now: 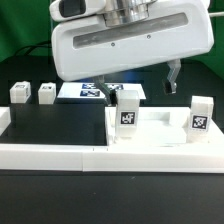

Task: Assemble square table

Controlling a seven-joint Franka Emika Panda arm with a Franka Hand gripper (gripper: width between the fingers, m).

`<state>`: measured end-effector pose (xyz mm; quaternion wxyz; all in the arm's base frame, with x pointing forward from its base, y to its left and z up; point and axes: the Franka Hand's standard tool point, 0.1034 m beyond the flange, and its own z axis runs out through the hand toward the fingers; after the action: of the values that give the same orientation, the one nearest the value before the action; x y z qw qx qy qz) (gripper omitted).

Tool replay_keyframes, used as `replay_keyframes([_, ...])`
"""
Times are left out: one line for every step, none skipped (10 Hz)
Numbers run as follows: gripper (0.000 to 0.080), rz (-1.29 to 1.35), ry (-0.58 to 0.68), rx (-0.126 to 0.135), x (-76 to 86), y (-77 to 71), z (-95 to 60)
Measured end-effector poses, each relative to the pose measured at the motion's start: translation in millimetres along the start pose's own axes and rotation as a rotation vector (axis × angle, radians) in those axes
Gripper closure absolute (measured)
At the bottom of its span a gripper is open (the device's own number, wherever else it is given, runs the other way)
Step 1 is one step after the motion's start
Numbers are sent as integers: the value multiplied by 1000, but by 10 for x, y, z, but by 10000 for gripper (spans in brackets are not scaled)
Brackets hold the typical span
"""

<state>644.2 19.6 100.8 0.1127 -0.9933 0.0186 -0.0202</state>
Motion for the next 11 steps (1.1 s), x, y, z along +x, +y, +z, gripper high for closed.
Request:
replay_keyframes([150,0,0,0,0,0,0])
replay_keyframes([150,0,0,0,0,0,1])
replay_keyframes([150,0,0,0,0,1,1])
replay_keyframes([150,0,-2,-2,-4,16,3])
replay_keyframes([150,-11,-46,-54,-62,171,11])
replay_keyframes([150,43,-77,-122,-99,343,-14])
replay_keyframes([150,65,-65,-148,-82,402,-21])
replay_keyframes([150,93,-44,-151,-83,402,25])
replay_keyframes([150,122,-42,-133,-123,408,86])
replay_keyframes([150,119,-43,-132,-122,407,82])
replay_keyframes([150,118,-43,-132,-122,404,84])
